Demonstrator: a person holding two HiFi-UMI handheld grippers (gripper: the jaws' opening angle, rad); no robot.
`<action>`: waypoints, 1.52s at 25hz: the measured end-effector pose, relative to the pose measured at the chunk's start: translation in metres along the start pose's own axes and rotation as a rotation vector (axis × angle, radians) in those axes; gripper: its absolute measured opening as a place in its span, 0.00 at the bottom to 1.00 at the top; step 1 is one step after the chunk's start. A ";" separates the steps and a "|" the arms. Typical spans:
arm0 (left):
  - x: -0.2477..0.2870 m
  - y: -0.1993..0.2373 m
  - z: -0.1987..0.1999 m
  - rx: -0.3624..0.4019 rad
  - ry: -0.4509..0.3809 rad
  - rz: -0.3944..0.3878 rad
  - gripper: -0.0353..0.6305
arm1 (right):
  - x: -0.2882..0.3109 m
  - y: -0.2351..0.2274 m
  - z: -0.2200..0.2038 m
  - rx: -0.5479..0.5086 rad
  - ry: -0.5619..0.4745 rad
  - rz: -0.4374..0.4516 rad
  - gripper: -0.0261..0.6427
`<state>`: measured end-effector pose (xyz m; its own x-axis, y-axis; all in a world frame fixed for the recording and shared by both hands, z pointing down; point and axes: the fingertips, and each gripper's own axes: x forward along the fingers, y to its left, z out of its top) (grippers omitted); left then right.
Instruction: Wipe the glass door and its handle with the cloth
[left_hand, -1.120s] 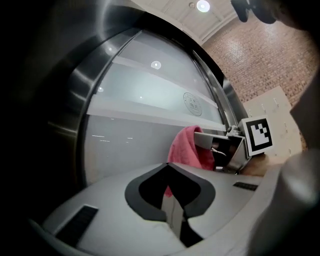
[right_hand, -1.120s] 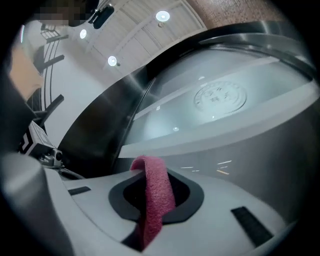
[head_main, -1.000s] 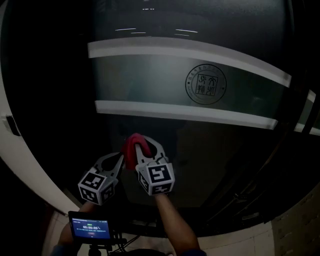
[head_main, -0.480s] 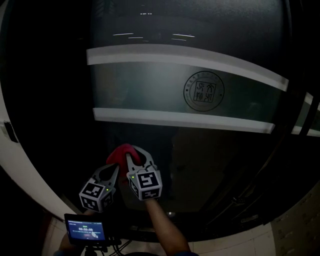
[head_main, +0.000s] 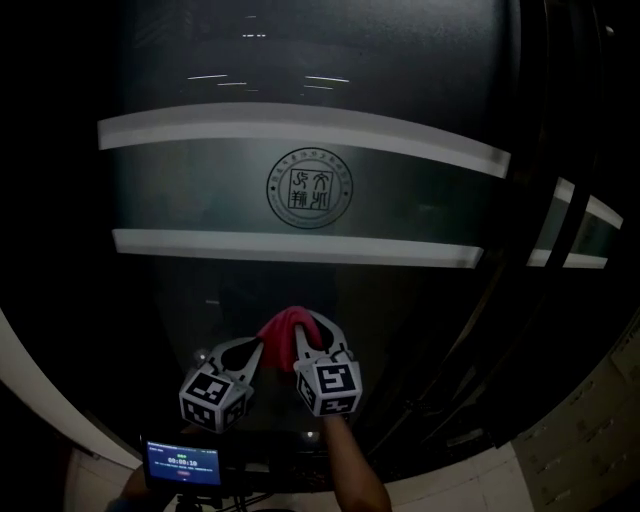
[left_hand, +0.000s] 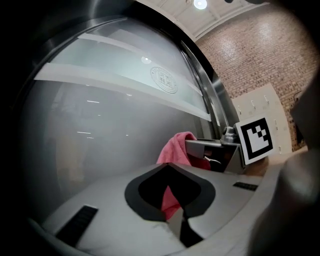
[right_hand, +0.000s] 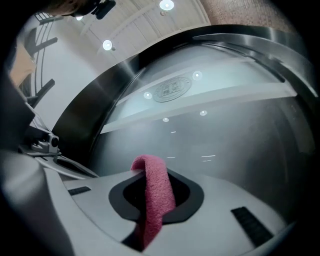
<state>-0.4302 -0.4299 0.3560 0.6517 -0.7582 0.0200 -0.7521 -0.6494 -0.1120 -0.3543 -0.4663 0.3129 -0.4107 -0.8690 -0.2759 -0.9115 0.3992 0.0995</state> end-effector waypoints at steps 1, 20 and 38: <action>0.010 -0.013 0.001 0.001 0.000 -0.018 0.07 | -0.011 -0.021 0.000 -0.004 0.003 -0.027 0.08; 0.081 -0.129 0.015 0.000 0.003 -0.096 0.07 | -0.111 -0.182 0.009 0.055 0.010 -0.231 0.08; 0.034 -0.230 -0.001 -0.023 -0.062 -0.450 0.07 | -0.270 -0.096 0.041 -0.066 0.053 -0.428 0.08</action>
<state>-0.2345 -0.3065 0.3830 0.9186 -0.3953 0.0019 -0.3938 -0.9154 -0.0833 -0.1546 -0.2577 0.3385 0.0053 -0.9665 -0.2567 -0.9987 -0.0182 0.0478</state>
